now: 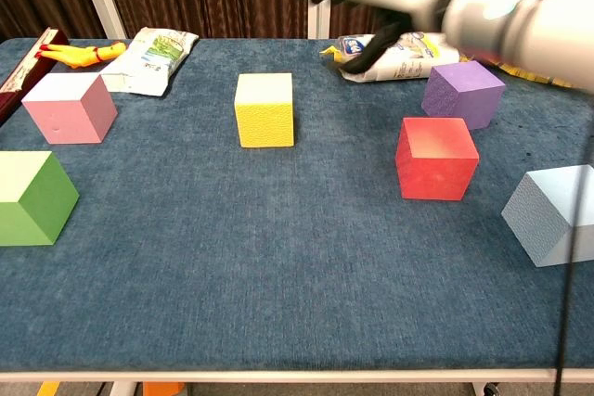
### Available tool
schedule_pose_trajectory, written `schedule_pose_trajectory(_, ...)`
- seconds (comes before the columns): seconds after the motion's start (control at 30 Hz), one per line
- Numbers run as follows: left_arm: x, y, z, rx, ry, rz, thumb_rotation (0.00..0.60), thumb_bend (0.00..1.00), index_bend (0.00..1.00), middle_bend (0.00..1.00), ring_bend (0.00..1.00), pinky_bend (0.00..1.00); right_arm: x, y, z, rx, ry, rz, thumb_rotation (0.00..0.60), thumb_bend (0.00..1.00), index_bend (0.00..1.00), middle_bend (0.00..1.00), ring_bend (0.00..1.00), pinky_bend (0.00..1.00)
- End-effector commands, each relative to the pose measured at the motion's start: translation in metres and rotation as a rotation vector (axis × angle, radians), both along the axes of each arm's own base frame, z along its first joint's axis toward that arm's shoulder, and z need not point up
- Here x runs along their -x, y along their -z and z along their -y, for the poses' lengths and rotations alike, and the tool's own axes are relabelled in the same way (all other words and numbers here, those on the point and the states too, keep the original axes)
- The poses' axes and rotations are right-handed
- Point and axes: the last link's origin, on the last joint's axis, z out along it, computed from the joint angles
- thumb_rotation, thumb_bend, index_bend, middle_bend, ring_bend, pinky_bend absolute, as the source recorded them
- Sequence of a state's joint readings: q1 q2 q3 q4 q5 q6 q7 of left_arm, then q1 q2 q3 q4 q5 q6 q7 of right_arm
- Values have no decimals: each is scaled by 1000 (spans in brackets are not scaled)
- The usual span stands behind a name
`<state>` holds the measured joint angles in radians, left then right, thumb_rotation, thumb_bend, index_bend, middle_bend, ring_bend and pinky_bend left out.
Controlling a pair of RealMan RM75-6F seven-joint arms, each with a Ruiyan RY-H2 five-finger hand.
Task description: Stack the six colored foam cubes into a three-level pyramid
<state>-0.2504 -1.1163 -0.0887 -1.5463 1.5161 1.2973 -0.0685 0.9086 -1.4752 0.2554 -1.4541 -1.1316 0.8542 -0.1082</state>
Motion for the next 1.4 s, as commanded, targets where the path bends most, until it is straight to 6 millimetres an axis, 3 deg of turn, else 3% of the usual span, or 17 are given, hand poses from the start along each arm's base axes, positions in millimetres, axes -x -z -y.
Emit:
schedule_pose_trajectory(0.03, -26, 4, -40, 91, 74, 43, 600, 0, 193, 161, 96, 133, 43, -45, -16, 97, 56, -30, 600, 296, 0, 83, 38, 58)
schedule_pose_trajectory(0.3, -61, 27, -110, 155, 90, 11, 600, 0, 195, 163, 96, 136, 92, -104, -41, 212, 146, -50, 600, 296, 0, 103, 40, 57)
schedule_pose_trajectory(0.5, -50, 50, -142, 184, -42, -35, 600, 0, 182, 143, 96, 136, 112, -128, -53, 249, 180, -50, 600, 296, 0, 104, 40, 57)
schedule_pose_trajectory(0.73, -36, 64, -147, 220, -135, -40, 600, 0, 152, 125, 96, 137, 121, -133, -57, 245, 192, -44, 600, 296, 0, 104, 40, 57)
schedule_pose_trajectory(1.03, -32, 78, -151, 278, -214, 20, 600, 0, 156, 120, 96, 142, 123, -127, -55, 230, 184, -34, 600, 296, 0, 104, 41, 58)
schedule_pose_trajectory(1.4, -27, 88, -159, 242, -240, -35, 600, 0, 274, 253, 197, 242, 138, -136, -63, 247, 223, -25, 600, 295, 0, 106, 43, 57)
